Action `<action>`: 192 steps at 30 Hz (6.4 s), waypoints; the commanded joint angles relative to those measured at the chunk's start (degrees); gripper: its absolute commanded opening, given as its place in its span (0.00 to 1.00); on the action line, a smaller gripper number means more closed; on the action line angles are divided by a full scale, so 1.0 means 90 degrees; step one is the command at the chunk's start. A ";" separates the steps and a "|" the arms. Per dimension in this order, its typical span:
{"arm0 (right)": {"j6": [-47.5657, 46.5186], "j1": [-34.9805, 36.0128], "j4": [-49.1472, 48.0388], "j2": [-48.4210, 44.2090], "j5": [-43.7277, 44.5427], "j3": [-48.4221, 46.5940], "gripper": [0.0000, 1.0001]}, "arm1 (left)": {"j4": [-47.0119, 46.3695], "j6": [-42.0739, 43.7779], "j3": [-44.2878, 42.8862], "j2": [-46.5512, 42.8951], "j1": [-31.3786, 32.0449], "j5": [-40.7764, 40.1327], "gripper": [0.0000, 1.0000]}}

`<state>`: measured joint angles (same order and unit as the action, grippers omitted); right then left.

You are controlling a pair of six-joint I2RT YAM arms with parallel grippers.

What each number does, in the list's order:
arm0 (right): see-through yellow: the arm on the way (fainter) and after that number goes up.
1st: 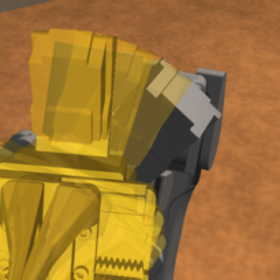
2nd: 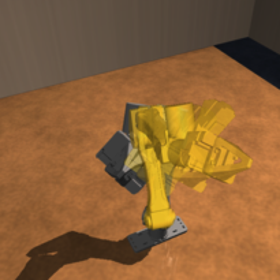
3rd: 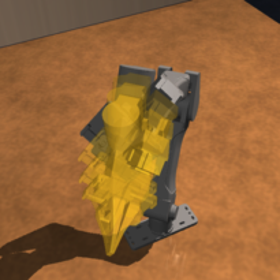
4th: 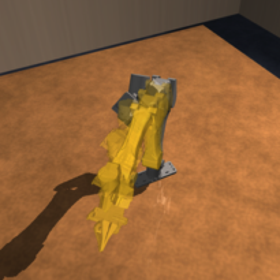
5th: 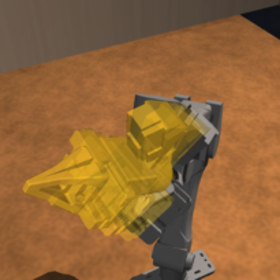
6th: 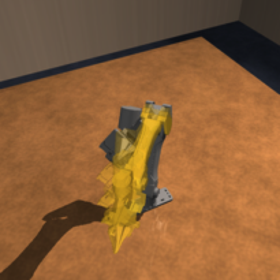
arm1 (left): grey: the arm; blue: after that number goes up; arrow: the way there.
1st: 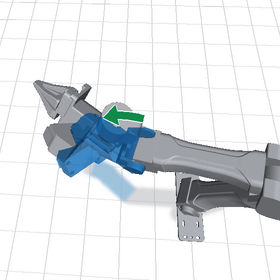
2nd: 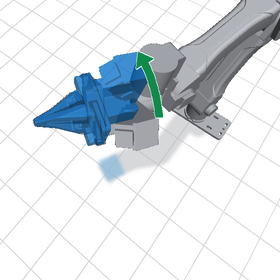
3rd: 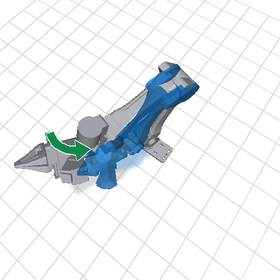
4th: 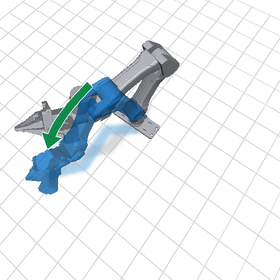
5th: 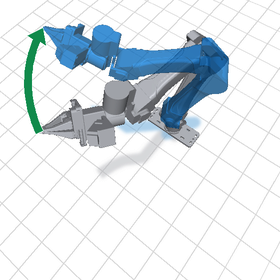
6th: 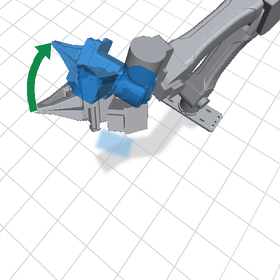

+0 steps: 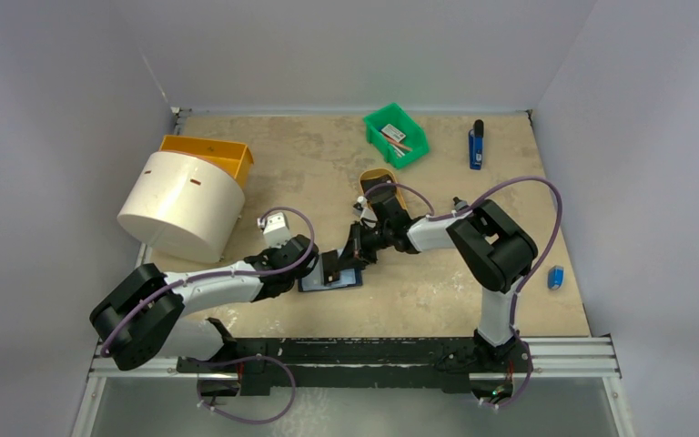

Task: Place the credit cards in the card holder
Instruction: Insert the credit card into the card holder, then pick up the credit card from the storage box.

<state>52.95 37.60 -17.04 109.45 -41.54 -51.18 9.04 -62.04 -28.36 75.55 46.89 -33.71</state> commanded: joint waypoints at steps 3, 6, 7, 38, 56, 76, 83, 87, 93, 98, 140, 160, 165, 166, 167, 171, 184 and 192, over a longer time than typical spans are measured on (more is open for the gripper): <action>0.0124 0.0085 -0.0148 0.0088 0.0246 -0.0080 0.00 | 0.0108 -0.0128 0.0198 0.0023 -0.0041 0.0274 0.10; 0.0054 0.0162 -0.0051 0.0166 0.0202 -0.0213 0.00 | 0.0070 -0.0138 0.0202 0.0021 -0.0037 0.0299 0.10; 0.0029 0.0198 -0.0014 0.0186 0.0180 -0.0256 0.00 | 0.0063 -0.0143 0.0204 0.0023 -0.0042 0.0299 0.10; -0.0512 0.0426 0.0913 0.0214 0.0155 -0.0935 0.35 | -0.0036 -0.0148 0.0288 -0.0035 -0.0042 0.0374 0.09; -0.0794 0.0708 0.1301 0.0691 -0.0147 -0.1550 0.35 | -0.0227 -0.0138 0.0365 -0.0084 -0.0040 0.0491 0.07; -0.1261 0.0741 0.2316 -0.0018 0.0518 -0.1578 0.43 | 0.0362 -0.0235 0.0338 -0.0663 -0.0044 -0.0030 0.07; -0.1597 0.0569 0.2837 -0.0664 0.0866 -0.1457 0.50 | 0.0719 -0.0157 0.0154 -0.1004 -0.0036 -0.0216 0.16; -0.1643 0.0116 0.3135 -0.1661 0.2128 -0.1243 0.47 | 0.1098 -0.0069 -0.0127 -0.1370 -0.0038 -0.0324 0.22; -0.0764 -0.0821 0.2354 -0.2578 0.3571 -0.0797 0.47 | 0.1211 0.0025 -0.0199 -0.2272 -0.0038 -0.0520 0.49; 0.0518 -0.1428 0.1707 -0.2005 0.3399 -0.0860 0.49 | 0.1233 0.0028 -0.0304 -0.2369 -0.0040 -0.0524 0.53; 0.3162 -0.1364 0.1999 0.0262 0.5245 -0.2154 0.45 | 0.1389 -0.0314 -0.0045 -0.2515 -0.0036 -0.0477 0.50; 0.3099 -0.1356 0.1718 -0.0045 0.5103 -0.1651 0.29 | 0.1296 -0.0334 -0.0036 -0.2373 -0.0038 -0.0406 0.48; 0.3069 -0.1356 0.1709 -0.0119 0.5094 -0.1564 0.29 | 0.1299 -0.0342 -0.0037 -0.2359 -0.0042 -0.0388 0.48; 0.3070 -0.1356 0.1713 -0.0133 0.5089 -0.1539 0.29 | 0.1300 -0.0343 -0.0033 -0.2359 -0.0043 -0.0385 0.48; 0.3066 -0.1361 0.1692 -0.0147 0.5093 -0.1511 0.29 | 0.1296 -0.0343 -0.0024 -0.2359 -0.0044 -0.0385 0.48; 0.3058 -0.1362 0.1631 -0.0171 0.5065 -0.1452 0.29 | 0.1295 -0.0353 -0.0030 -0.2359 -0.0042 -0.0366 0.48; 0.2910 -0.1361 0.1625 -0.0325 0.5082 -0.1471 0.14 | 0.1247 -0.0362 -0.0033 -0.2281 -0.0035 -0.0312 0.47; 0.2738 -0.1356 0.1654 -0.0540 0.5087 -0.1496 0.05 | 0.1253 -0.0353 -0.0075 -0.2263 -0.0042 -0.0326 0.47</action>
<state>79.59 25.17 -3.79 107.07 3.46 -64.90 21.91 -64.53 -28.49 55.11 46.54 -36.25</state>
